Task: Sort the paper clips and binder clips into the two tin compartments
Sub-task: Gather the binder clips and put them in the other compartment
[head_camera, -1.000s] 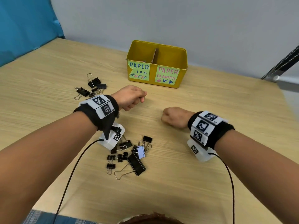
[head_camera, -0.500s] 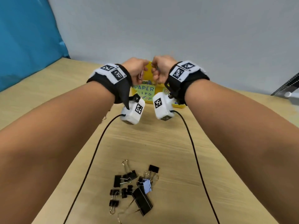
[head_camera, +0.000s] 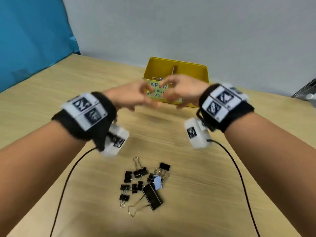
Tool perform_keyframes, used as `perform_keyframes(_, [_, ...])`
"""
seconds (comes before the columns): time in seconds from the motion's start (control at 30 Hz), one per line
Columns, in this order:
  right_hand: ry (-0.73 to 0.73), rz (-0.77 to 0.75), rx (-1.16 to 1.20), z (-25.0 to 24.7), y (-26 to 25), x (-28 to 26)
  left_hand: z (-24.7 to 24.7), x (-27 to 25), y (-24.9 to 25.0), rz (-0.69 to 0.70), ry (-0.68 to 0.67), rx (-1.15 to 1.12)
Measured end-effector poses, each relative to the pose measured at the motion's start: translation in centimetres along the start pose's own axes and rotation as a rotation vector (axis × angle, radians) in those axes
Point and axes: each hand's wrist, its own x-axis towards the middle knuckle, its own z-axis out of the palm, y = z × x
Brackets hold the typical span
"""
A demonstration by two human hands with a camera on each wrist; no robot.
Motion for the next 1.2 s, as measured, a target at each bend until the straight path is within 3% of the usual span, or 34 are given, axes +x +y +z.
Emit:
perform_keyframes(0.1, [-0.422,0.133,-0.449,4.0,2.3,-4.4,2.3,-4.1,-3.0,-0.133,-0.384,0.411])
perform_keyframes(0.17, [-0.507,0.148,-0.618,6.9,3.5,-6.6,4.3,-6.6,-4.0,-0.174,-0.505,0.546])
perform_keyframes(0.27, [-0.506,0.100,-0.685,10.7,5.0,-9.1,7.0,-8.7,-5.4,-0.168,-0.530,0.637])
perform_keyframes(0.47, [-0.189,0.017,-0.689,15.5,7.0,-10.3,11.1,-10.2,-7.4,-0.174,-0.338,0.730])
perform_keyframes(0.57, [-0.145,-0.003,-0.584,14.9,7.1,-9.6,11.5,-9.5,-7.5,-0.151,-0.260,0.616])
perform_keyframes(0.77, [-0.115,-0.004,-0.450,12.4,7.3,-7.3,12.2,-6.2,-6.4,-0.102,-0.122,0.455])
perform_keyframes(0.9, [-0.086,0.021,-0.223,10.2,7.9,-5.5,12.2,-3.7,-5.2,-0.089,-0.096,0.414])
perform_keyframes(1.03, [-0.073,0.064,-0.073,6.7,8.4,-3.6,10.0,-0.1,-3.4,-0.124,-0.138,0.201])
perform_keyframes(1.2, [0.088,0.015,0.179,-0.1,6.0,-1.1,5.1,4.7,1.7,0.005,-0.048,-0.087])
